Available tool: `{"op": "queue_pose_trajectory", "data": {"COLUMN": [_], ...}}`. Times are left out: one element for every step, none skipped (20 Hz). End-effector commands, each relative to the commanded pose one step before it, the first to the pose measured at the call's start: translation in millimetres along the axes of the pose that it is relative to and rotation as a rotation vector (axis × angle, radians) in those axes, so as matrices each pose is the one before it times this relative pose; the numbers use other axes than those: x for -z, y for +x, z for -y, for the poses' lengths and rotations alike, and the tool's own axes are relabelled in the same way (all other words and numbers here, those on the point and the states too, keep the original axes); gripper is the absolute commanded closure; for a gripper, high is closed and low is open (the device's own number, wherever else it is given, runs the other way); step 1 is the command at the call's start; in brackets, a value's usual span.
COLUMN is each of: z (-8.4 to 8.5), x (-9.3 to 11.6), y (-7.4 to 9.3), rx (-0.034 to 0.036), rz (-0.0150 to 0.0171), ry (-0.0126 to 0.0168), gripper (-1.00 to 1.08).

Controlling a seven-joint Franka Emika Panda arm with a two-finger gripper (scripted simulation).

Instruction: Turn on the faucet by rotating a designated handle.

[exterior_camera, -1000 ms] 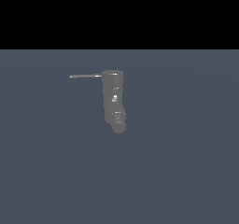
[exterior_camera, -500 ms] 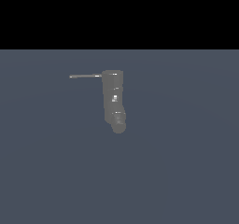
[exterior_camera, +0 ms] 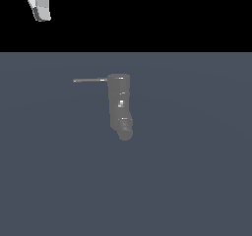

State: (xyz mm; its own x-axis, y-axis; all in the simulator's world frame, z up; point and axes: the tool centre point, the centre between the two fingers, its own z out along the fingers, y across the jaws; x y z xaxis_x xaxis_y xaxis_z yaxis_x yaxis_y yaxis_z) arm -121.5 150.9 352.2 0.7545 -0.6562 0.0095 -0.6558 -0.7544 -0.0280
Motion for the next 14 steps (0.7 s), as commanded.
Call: {"op": "queue_pose_trajectory", "data": {"z": [11.73, 4.49, 4.46, 4.42, 4.39, 4.36, 4.33, 4.3, 4.28, 4.26, 4.25, 4.25, 4.25, 4.26], "x": [-10.45, -4.03, -4.0, -3.97, -3.94, -3.92, -3.9, -3.88, -3.87, -3.86, -3.86, -3.86, -3.87, -3.89], "y": [5.18, 2.06, 2.04, 2.05, 2.05, 2.04, 2.04, 2.05, 2.05, 2.06, 2.06, 2.08, 2.1, 2.11], "rx": [-0.04881, -0.01865, -0.0185, -0.01838, -0.01826, -0.01815, -0.01805, -0.01797, -0.01791, -0.01787, -0.01784, -0.01785, -0.01789, -0.01794], "rz": [0.0009, 0.00026, 0.00024, 0.00022, 0.00019, 0.00017, 0.00014, 0.00011, 0.00008, 0.00005, 0.00002, -0.00002, -0.00005, -0.00009], "ry": [-0.00005, -0.00039, -0.00041, -0.00042, -0.00044, -0.00046, -0.00048, -0.00051, -0.00054, -0.00057, -0.0006, -0.00063, -0.00067, -0.0007], "gripper": [1.08, 1.08, 1.08, 1.08, 1.08, 1.08, 1.08, 1.08, 1.08, 1.08, 1.08, 1.08, 1.08, 1.08]}}
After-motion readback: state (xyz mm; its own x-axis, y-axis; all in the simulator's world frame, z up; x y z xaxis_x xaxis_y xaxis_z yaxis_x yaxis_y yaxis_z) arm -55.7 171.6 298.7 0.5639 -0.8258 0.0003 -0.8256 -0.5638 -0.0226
